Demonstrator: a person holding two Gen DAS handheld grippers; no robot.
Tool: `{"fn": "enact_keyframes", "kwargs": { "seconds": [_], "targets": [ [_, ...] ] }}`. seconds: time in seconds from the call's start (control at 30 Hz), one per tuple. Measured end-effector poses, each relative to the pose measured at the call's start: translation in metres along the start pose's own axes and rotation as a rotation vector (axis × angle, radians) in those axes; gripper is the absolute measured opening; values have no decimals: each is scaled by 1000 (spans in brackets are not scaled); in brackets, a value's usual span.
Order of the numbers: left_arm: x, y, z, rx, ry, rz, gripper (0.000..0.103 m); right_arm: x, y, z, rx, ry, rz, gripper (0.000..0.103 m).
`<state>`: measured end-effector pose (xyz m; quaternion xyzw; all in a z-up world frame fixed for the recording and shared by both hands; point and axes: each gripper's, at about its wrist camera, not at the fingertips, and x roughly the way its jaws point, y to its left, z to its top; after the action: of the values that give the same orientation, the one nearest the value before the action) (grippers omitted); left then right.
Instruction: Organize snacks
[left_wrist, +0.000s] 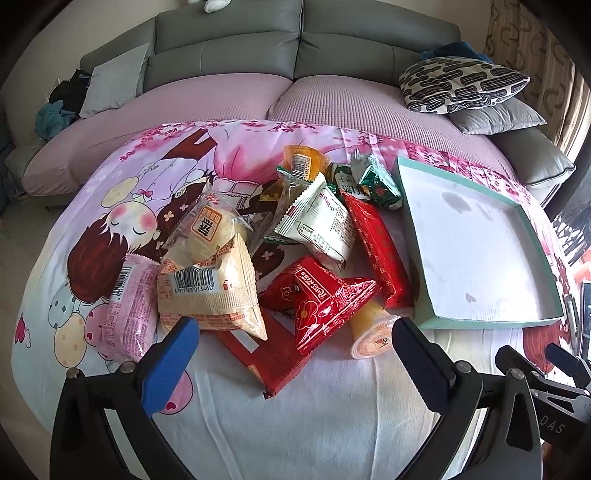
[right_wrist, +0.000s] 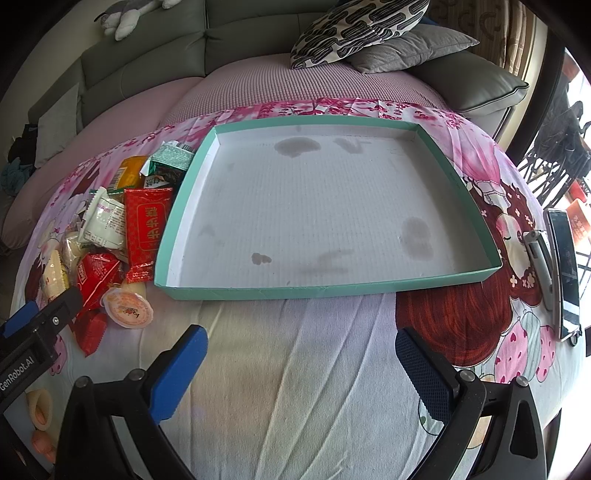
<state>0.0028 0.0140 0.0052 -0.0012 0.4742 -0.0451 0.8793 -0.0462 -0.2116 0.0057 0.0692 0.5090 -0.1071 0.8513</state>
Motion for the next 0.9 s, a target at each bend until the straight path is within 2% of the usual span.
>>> {"fn": "enact_keyframes", "kwargs": {
  "seconds": [0.9],
  "targets": [
    [2,1,0,-7,20,6,103,0,0,0,0,2,0,103]
  ]
}}
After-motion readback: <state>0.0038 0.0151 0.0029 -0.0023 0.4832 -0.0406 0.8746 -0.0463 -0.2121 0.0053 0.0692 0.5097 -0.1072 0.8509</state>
